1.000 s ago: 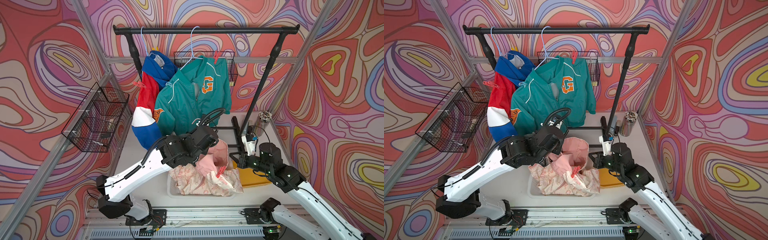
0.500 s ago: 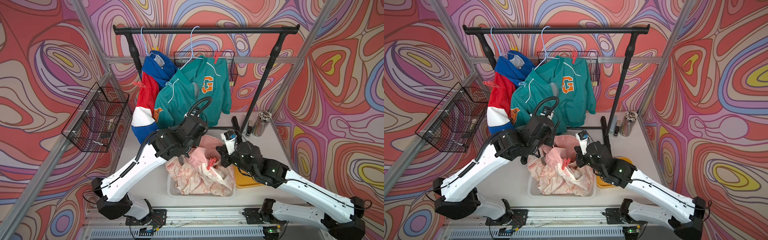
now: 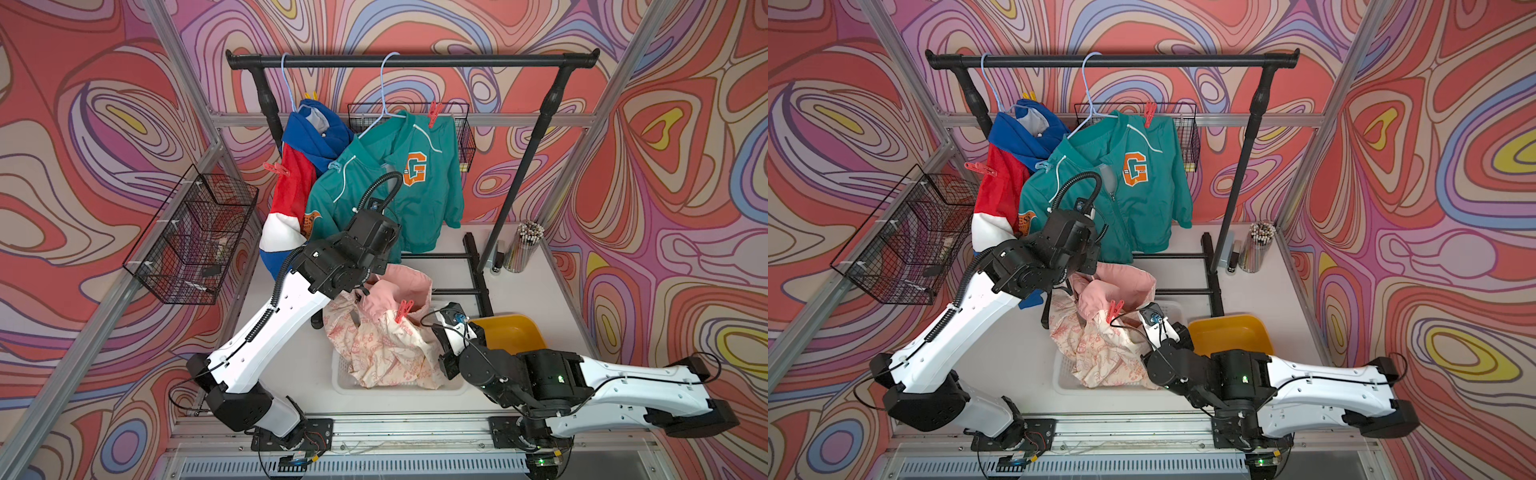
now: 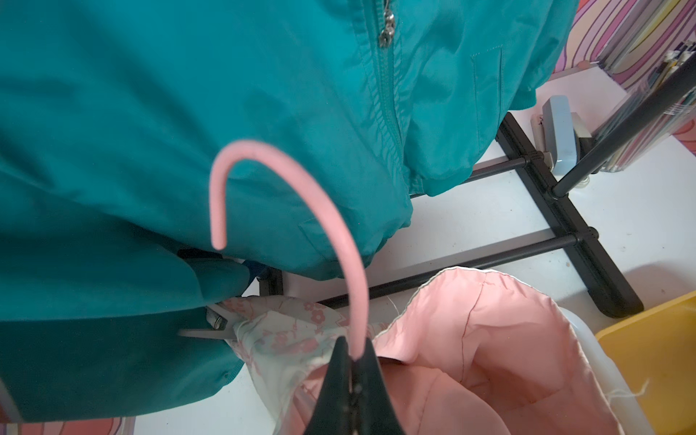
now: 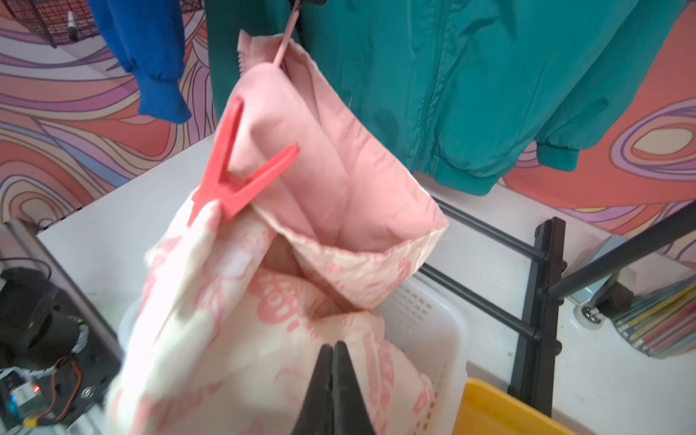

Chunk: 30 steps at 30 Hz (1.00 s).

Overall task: Remove the clothespins securing jackets to the hanger
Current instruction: Adjust the jacket in the basket.

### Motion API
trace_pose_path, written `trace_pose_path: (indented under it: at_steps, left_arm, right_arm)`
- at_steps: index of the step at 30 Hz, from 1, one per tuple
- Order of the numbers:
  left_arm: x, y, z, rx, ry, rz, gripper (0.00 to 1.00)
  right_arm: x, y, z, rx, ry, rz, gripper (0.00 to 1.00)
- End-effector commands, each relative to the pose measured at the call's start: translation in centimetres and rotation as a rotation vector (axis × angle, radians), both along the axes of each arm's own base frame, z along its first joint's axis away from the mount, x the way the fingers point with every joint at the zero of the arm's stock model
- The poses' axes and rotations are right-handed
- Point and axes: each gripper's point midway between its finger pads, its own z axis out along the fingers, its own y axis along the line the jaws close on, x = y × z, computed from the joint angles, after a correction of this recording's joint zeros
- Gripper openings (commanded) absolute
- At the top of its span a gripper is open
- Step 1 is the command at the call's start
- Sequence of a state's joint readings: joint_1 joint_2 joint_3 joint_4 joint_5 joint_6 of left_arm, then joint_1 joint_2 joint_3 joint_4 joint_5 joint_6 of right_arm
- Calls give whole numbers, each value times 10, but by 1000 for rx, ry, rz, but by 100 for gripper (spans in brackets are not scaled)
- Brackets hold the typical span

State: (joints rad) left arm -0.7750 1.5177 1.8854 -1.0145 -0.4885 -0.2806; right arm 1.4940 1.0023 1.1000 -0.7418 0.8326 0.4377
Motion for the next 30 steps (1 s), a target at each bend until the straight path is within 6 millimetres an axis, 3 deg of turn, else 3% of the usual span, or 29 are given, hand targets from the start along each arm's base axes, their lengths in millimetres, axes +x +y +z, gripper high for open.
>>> trace_pose_path:
  at_steps: [1,4,8,16,19,26,30]
  left_arm:
    - [2,6,10,24,-20,-4,0]
    - [4,6,7,33,-13,-2,0]
    - [3,4,5,29,-2,-13,0]
    - [5,0,-1,36,24,-19,0]
    - [3,-5,-3,12,40,-31,0]
    - [-10,-30,-14,15,72,-93,0]
    - [-22,-49,-26,6,105,-137,0]
  right_arm:
    - [-1,-33,-16,-23,30,-109,0]
    - [-9,-41,-38,6,99,-94,0]
    - [-13,-42,-53,47,127,-60,0]
    - [-30,6,-97,42,214,61,0]
    - [-31,11,-105,64,221,69,0]
    - [12,-1,-127,194,309,31,0]
    - [28,2,-143,209,339,22,0]
